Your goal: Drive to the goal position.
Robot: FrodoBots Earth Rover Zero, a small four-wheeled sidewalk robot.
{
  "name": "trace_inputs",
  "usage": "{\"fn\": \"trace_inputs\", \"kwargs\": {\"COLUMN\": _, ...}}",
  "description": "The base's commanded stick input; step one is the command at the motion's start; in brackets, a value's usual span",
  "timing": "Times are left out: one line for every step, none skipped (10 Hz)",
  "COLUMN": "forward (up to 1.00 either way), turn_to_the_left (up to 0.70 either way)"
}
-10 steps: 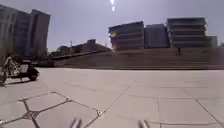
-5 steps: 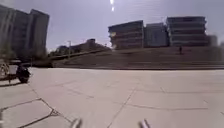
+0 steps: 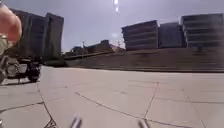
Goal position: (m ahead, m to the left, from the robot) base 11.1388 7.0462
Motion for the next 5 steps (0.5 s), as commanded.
{"fn": "trace_inputs", "kwargs": {"forward": 1.0, "turn_to_the_left": 0.4}}
{"fn": "trace_inputs", "kwargs": {"forward": 1.0, "turn_to_the_left": 0.4}}
{"fn": "trace_inputs", "kwargs": {"forward": 1.0, "turn_to_the_left": 0.4}}
{"fn": "trace_inputs", "kwargs": {"forward": 1.0, "turn_to_the_left": 0.4}}
{"fn": "trace_inputs", "kwargs": {"forward": 1.0, "turn_to_the_left": 0.4}}
